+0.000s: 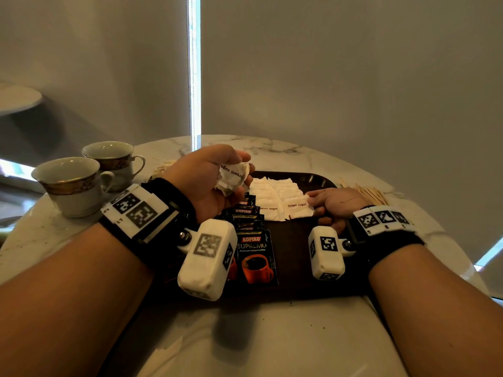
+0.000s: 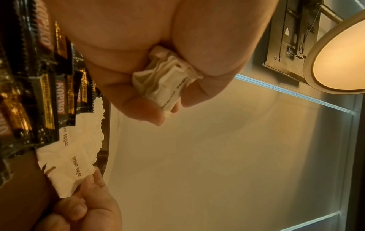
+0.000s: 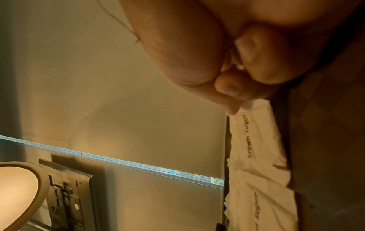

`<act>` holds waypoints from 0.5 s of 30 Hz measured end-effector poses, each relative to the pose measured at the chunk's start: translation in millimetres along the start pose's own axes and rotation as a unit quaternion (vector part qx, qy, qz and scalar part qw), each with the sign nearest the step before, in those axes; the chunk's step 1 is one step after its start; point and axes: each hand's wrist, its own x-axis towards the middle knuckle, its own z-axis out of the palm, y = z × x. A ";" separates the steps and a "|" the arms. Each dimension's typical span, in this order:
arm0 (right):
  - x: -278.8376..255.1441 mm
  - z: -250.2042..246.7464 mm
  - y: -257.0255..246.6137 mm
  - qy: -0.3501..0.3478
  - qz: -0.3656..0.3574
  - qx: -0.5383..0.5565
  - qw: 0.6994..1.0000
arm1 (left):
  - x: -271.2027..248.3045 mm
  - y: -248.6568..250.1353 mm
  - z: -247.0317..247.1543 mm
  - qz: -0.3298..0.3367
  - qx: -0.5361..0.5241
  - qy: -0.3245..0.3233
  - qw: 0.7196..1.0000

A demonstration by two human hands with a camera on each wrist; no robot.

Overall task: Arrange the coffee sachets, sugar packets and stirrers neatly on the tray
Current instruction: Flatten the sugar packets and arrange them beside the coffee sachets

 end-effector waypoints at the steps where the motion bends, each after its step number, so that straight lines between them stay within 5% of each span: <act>1: -0.1 0.3 -0.1 0.001 0.002 -0.001 1.000 | 0.1 0.0 -0.3 -0.001 -0.001 0.000 1.000; 15: -14.5 3.6 -2.2 0.024 0.001 0.023 0.999 | 1.8 0.8 -2.9 -0.016 -0.024 -0.010 1.000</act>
